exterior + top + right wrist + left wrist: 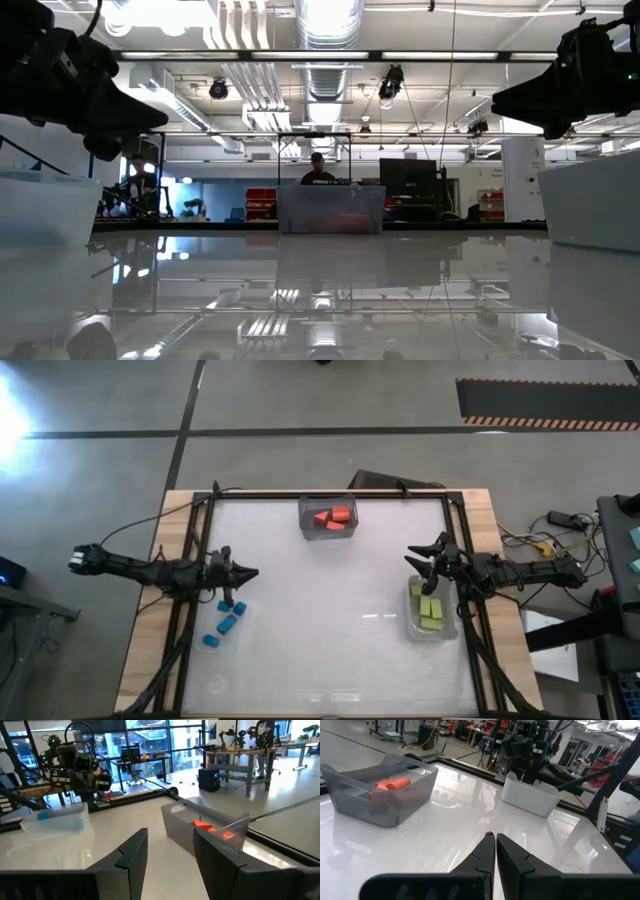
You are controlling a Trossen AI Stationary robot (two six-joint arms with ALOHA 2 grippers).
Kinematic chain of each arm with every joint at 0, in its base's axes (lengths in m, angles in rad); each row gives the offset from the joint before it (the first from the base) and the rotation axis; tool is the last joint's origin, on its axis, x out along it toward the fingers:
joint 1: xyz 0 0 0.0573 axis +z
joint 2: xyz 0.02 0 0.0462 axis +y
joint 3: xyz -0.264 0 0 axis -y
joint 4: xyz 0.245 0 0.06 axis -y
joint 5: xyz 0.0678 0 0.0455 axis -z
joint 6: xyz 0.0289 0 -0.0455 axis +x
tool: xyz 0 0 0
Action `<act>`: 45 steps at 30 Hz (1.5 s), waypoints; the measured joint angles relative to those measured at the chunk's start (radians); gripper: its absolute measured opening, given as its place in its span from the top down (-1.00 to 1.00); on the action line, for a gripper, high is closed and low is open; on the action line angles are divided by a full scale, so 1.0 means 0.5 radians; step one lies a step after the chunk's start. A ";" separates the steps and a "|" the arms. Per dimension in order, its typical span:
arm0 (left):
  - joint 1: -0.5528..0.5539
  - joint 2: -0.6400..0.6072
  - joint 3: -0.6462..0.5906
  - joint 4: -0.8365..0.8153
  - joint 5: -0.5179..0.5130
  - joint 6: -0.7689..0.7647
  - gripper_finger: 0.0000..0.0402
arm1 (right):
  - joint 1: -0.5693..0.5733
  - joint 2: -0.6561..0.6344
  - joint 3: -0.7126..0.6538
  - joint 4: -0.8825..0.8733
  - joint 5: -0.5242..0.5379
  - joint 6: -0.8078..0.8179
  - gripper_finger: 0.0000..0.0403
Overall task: Sort & place blocks by color
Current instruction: Return to Home Position
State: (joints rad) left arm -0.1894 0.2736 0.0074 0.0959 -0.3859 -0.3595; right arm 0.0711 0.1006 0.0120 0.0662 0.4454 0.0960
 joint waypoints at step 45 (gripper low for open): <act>0.000 0.185 -0.002 0.000 -0.001 0.001 1.00 | 0.000 0.001 -0.002 -0.004 0.000 -0.001 0.29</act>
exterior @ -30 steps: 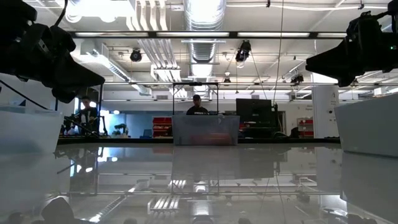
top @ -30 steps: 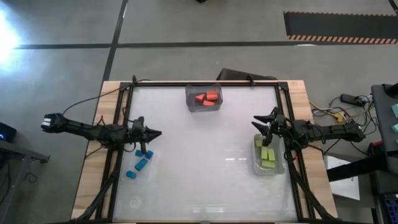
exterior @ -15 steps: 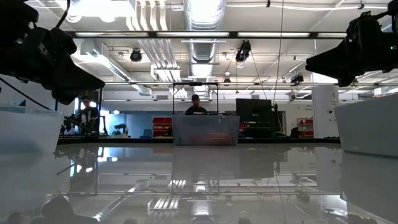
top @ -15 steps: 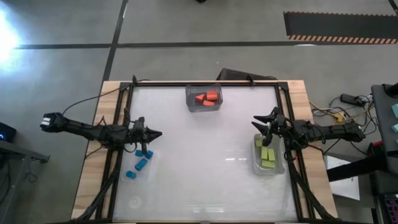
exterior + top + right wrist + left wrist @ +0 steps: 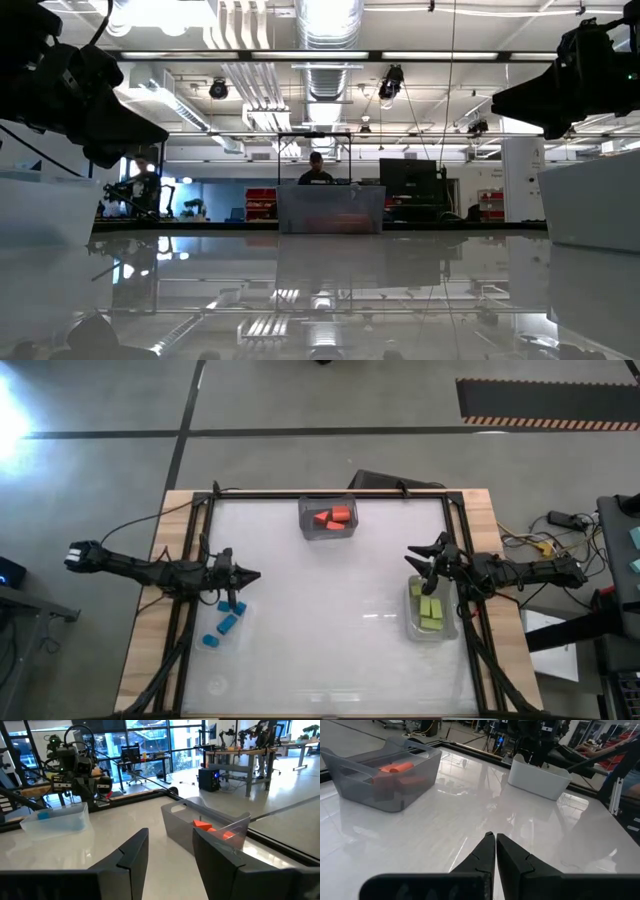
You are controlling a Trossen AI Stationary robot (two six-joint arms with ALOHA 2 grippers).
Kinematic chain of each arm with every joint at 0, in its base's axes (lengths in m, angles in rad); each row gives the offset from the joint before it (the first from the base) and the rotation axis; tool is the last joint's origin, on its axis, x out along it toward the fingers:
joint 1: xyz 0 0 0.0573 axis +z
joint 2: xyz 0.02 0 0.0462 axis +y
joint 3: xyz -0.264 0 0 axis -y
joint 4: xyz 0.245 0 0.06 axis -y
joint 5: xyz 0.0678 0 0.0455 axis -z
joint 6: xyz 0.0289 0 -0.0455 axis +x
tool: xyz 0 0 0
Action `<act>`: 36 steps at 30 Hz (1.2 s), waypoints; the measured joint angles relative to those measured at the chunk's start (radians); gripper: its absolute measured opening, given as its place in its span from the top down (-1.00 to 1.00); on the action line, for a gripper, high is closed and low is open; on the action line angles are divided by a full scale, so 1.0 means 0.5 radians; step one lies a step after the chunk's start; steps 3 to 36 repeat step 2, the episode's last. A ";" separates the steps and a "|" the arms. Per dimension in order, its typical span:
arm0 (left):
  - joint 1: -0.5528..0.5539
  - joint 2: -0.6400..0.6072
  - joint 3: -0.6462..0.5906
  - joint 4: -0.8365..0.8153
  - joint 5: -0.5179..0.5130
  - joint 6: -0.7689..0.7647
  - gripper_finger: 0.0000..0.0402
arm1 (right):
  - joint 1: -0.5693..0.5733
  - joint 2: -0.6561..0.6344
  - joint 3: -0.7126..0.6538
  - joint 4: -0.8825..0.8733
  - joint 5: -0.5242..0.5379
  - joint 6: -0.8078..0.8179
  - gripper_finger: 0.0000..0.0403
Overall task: Sort & place blocks by color
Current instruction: Return to Home Position
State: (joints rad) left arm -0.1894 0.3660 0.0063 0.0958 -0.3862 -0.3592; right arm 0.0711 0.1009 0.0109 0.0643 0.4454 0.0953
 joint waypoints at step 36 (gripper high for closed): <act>0.000 0.000 0.000 0.000 0.000 0.000 1.00 | 0.000 0.000 0.000 0.000 0.000 0.002 0.31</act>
